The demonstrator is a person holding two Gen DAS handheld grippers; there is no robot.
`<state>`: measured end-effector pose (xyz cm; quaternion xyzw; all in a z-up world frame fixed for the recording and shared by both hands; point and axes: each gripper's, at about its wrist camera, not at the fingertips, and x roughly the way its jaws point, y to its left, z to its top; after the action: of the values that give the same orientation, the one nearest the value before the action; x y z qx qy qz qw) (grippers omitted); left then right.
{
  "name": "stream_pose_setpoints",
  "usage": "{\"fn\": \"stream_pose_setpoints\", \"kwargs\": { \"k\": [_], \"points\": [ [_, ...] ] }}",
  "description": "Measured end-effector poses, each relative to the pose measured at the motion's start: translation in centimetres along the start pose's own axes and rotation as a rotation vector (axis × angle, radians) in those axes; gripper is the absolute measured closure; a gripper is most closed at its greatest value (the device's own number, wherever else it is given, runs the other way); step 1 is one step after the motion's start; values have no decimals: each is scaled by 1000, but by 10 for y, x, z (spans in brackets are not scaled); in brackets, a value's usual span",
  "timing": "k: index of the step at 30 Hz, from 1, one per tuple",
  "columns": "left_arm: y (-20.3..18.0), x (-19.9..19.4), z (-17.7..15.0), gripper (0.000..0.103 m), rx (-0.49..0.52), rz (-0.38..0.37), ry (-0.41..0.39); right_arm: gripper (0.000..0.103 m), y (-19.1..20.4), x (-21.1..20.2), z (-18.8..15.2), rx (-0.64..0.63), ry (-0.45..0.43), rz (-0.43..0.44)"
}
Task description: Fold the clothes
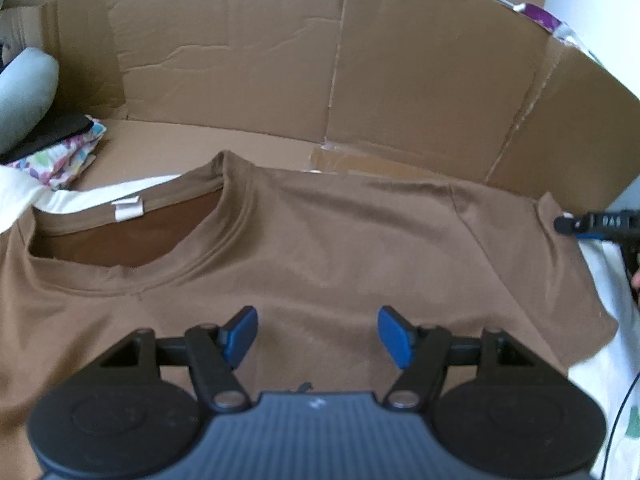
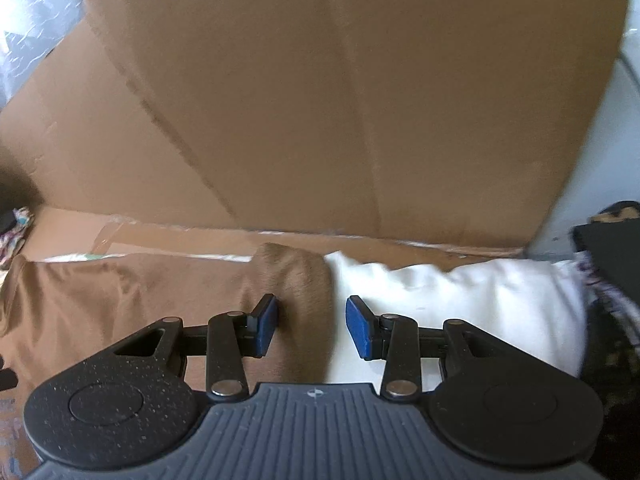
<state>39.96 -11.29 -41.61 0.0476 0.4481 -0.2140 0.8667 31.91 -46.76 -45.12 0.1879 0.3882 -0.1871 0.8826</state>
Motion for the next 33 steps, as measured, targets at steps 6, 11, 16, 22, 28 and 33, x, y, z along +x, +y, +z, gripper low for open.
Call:
{"fn": "stream_pose_setpoints", "kwargs": {
  "k": [6, 11, 16, 22, 28, 33],
  "points": [
    [-6, -2, -3, 34, 38, 10, -1, 85, 13, 5, -4, -58, 12, 8],
    [-1, -6, -2, 34, 6, 4, -6, 91, 18, -23, 1, -111, -45, -57],
    [-3, -9, 0, 34, 8, -1, -12, 87, 15, -45, 13, -101, -94, -144],
    [-3, -11, 3, 34, 18, 2, -18, 80, -2, -59, 16, -61, -98, -135],
    [-5, -9, 6, 34, 30, 4, -22, 80, -4, -60, -7, -67, -16, -79],
    [-9, -7, 8, 34, 32, 1, -24, 80, -1, -56, -25, -78, 27, -77]
  ]
}}
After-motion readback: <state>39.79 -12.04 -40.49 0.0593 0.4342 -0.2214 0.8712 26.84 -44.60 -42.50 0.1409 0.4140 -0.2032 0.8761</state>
